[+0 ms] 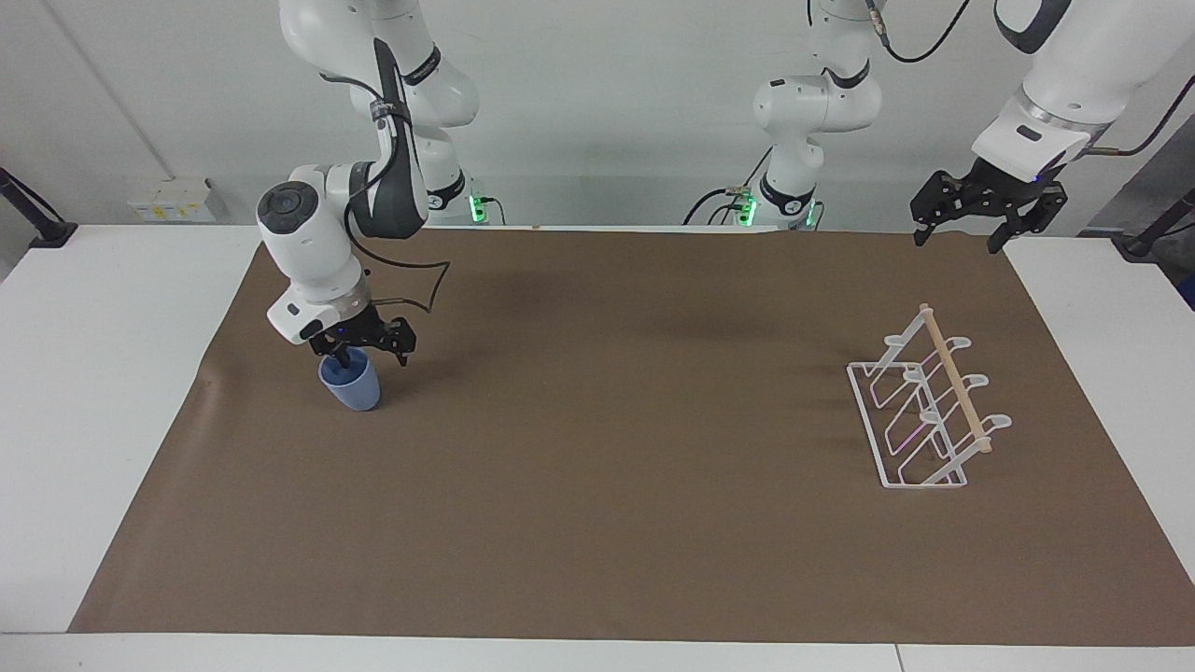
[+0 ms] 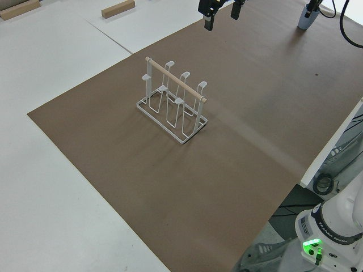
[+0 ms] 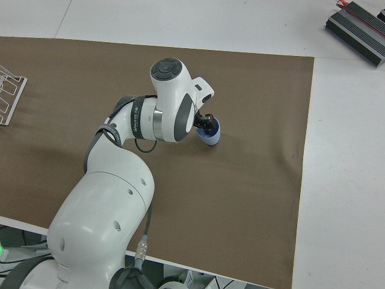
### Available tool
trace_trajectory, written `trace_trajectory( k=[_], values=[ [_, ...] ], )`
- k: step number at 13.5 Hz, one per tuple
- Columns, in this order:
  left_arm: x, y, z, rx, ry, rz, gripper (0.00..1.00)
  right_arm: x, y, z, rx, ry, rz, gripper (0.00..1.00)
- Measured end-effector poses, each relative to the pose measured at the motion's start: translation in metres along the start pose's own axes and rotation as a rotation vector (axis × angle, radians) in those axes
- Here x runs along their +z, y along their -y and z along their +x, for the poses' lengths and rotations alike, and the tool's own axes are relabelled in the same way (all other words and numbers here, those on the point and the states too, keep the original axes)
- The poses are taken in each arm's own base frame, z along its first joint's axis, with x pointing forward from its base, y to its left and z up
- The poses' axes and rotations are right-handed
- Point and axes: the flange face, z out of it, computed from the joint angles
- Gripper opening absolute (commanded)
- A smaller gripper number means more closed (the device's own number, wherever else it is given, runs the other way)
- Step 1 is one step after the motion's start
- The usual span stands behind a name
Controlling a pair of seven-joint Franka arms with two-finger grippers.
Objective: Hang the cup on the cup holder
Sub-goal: 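Close the right gripper on the blue cup's rim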
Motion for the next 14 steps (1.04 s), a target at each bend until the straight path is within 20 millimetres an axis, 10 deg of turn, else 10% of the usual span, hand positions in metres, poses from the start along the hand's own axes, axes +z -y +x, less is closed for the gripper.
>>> trace_trajectory(
  k=[8,14],
  values=[
    [0.0001,0.0014,-0.0002,-0.003,0.0,0.0,1.0,0.0038,-0.004,-0.0015,0.007,-0.007,0.0,0.0],
    [0.0,0.0016,-0.0003,-0.003,0.0,0.0,1.0,0.0022,-0.008,-0.0012,0.014,-0.013,-0.001,0.0]
  ],
)
